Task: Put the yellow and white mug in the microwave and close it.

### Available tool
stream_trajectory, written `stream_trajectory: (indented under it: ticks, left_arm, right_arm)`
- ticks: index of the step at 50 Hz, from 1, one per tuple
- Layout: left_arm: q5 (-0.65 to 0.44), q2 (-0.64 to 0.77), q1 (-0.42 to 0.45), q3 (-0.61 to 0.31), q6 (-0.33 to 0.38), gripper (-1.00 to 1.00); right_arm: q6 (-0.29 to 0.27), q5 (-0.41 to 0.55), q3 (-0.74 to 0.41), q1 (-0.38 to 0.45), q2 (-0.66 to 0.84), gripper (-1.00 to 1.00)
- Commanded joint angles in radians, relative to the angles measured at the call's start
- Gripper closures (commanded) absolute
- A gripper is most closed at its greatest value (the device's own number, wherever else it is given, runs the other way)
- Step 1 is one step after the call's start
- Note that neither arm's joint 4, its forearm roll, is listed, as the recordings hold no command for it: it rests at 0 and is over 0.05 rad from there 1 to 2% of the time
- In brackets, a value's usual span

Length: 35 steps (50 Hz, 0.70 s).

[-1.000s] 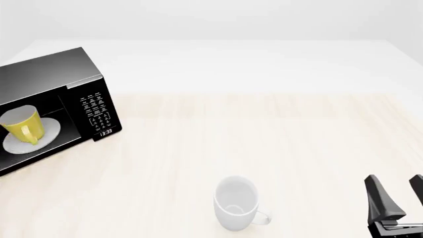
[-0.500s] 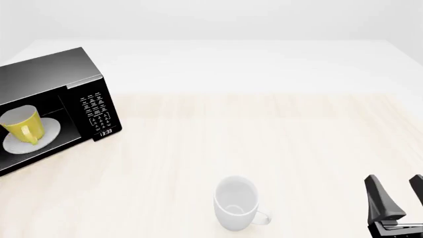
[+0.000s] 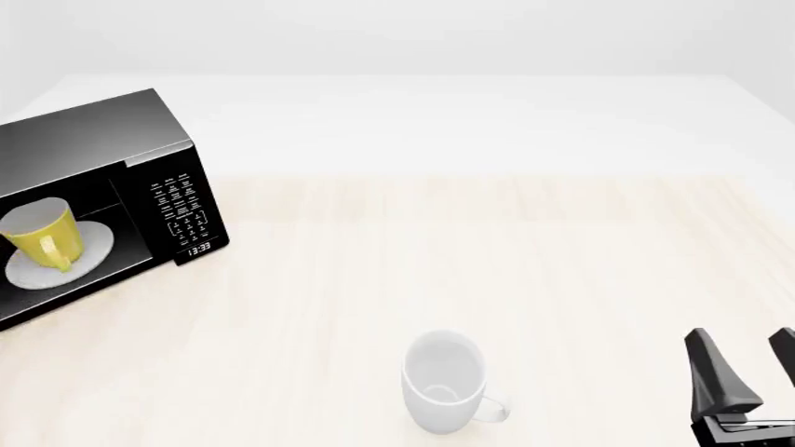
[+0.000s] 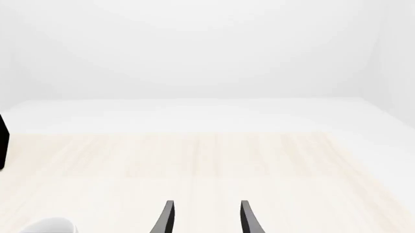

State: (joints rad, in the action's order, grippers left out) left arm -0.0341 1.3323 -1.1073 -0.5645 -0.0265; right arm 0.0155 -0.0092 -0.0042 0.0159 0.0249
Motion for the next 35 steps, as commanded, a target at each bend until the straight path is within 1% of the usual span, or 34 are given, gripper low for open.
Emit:
stream_trajectory:
  ticks: [1,9,18,21,22,28,31,35]
  left_arm:
    - [0.031,0.026,0.048,0.031,-0.005,-1.0]
    - [0.045,0.03,0.094,0.048,-0.01,-1.0]
    - [0.056,0.038,0.123,0.062,-0.006,-1.0]
    - [0.055,0.03,0.139,0.067,-0.01,-1.0]
    - [0.054,0.024,0.157,0.073,-0.016,-1.0]
    - [0.058,0.022,0.173,0.075,-0.017,-1.0]
    - [0.05,0.01,0.203,0.078,-0.034,-1.0]
    - [0.046,0.003,0.218,0.076,-0.041,-1.0]
  right_arm:
    - [-0.001,0.0,0.001,0.0,-0.002,-1.0]
    - [-0.001,0.0,0.001,0.001,-0.002,-1.0]
    - [-0.001,0.0,0.001,0.001,-0.002,-1.0]
    - [-0.001,0.0,0.001,0.001,-0.002,-1.0]
    - [-0.001,0.0,0.001,0.001,-0.002,-1.0]
    - [-0.001,0.0,0.001,0.001,-0.002,-1.0]
    - [-0.001,0.0,0.001,0.001,-0.002,-1.0]
    - [-0.001,0.0,0.001,0.001,-0.001,-1.0]
